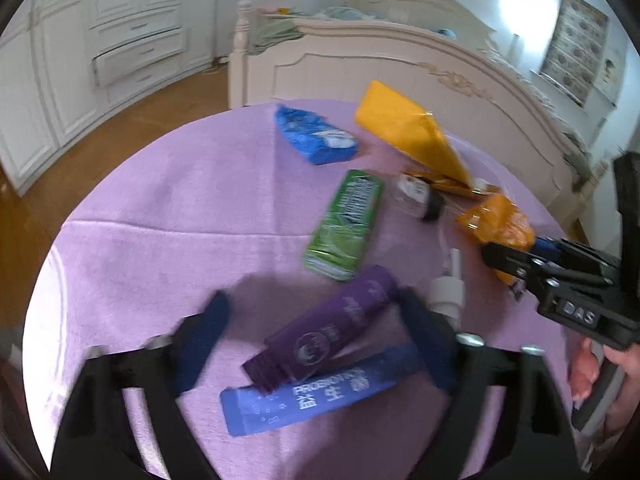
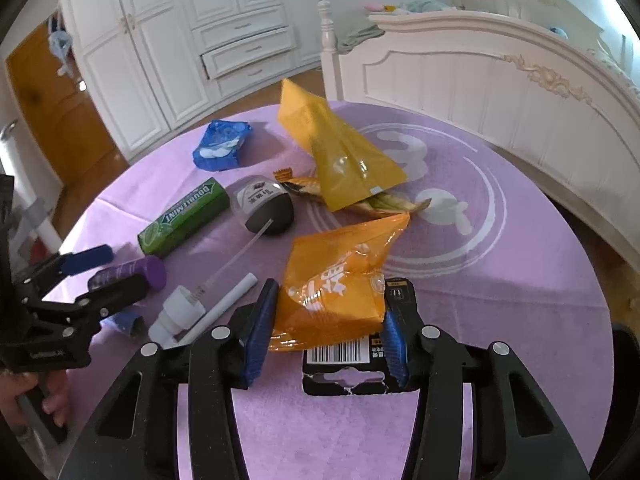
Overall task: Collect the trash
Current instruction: 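Grasp the purple bottle with left gripper while right grasps orange snack wrapper, then carry the purple bottle and orange wrapper with both grippers over the bin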
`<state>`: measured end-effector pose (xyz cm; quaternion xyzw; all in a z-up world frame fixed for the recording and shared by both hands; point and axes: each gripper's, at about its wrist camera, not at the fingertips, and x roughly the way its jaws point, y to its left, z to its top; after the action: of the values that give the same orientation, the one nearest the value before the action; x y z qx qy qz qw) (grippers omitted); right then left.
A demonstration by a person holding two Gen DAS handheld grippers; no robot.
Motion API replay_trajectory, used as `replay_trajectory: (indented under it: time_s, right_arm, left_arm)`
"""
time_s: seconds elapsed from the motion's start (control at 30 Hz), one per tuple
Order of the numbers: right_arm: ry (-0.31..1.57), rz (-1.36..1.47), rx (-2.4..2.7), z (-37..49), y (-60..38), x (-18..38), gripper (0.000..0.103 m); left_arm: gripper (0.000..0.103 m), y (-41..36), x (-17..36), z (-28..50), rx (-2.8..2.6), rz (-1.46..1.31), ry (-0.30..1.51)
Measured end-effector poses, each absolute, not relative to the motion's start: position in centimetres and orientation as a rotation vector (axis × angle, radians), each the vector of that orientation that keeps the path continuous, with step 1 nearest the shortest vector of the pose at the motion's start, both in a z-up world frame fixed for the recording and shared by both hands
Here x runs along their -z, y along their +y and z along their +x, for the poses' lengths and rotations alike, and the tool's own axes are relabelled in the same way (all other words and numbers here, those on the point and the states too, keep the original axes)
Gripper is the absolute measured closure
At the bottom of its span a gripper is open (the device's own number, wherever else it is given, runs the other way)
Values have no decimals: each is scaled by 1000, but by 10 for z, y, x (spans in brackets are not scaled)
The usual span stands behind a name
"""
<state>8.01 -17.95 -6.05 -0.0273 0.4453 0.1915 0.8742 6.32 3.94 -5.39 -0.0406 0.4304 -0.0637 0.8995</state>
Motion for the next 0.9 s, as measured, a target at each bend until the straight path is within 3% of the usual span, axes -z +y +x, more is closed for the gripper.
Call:
replay_trajectory:
  time_s: [0.37,0.7,0.9]
  right_arm:
    - [869,59,-435,68,-208,38,57]
    - [799,119,-459,44,-248,10,56]
    - [776,181,-438,35,-296,0,56]
  left_arm:
    - [76,39,50,59,235,-57,927]
    - [78,42,29,54,269,-115,878]
    - [78,0,-6,65,361,-104,817]
